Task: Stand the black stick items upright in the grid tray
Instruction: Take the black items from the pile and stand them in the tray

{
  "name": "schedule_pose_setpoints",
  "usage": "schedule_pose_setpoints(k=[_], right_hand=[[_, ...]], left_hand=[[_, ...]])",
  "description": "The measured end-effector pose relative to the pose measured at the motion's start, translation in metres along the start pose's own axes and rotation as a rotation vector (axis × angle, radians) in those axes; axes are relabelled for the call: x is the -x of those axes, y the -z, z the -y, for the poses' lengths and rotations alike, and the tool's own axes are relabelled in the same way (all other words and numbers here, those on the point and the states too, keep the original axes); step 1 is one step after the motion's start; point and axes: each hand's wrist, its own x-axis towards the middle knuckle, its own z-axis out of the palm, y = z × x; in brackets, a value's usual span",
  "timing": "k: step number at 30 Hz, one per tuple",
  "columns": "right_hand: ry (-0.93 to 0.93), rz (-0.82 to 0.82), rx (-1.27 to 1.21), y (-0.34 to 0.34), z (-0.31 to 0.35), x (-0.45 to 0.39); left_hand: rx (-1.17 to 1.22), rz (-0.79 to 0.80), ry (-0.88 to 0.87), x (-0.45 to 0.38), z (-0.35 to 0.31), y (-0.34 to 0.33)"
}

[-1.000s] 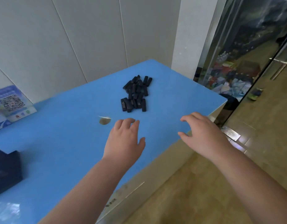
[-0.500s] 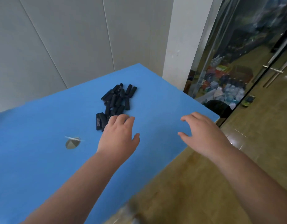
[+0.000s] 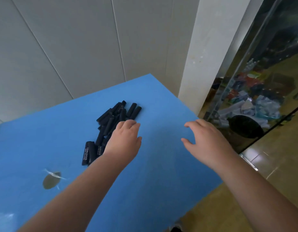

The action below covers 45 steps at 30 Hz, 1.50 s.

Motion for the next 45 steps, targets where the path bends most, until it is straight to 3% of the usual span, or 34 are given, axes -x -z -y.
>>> schedule_pose_setpoints(k=[4,10,19,29,37,45], right_hand=[[0.089,0.051,-0.058,-0.009,-0.014,-0.047],[0.229,0.104,-0.075,-0.024,-0.028,-0.1],[0.305,0.152,-0.105,-0.034,-0.044,-0.124],[0.453,0.214,-0.035,-0.04,-0.013,-0.147],[0.552,0.287,-0.03,-0.072,0.04,-0.191],[0.789,0.206,0.048,-0.107,0.088,-0.228]], left_hand=[[-0.029,0.001,0.118,-0.042,0.003,-0.011],[-0.178,0.096,0.127,-0.08,0.003,-0.03],[-0.168,-0.024,0.394,-0.099,-0.012,-0.037],[-0.219,0.102,0.468,-0.102,-0.009,-0.023],[0.47,-0.275,0.745,-0.063,-0.012,-0.01],[0.687,-0.392,0.786,-0.04,-0.004,0.005]])
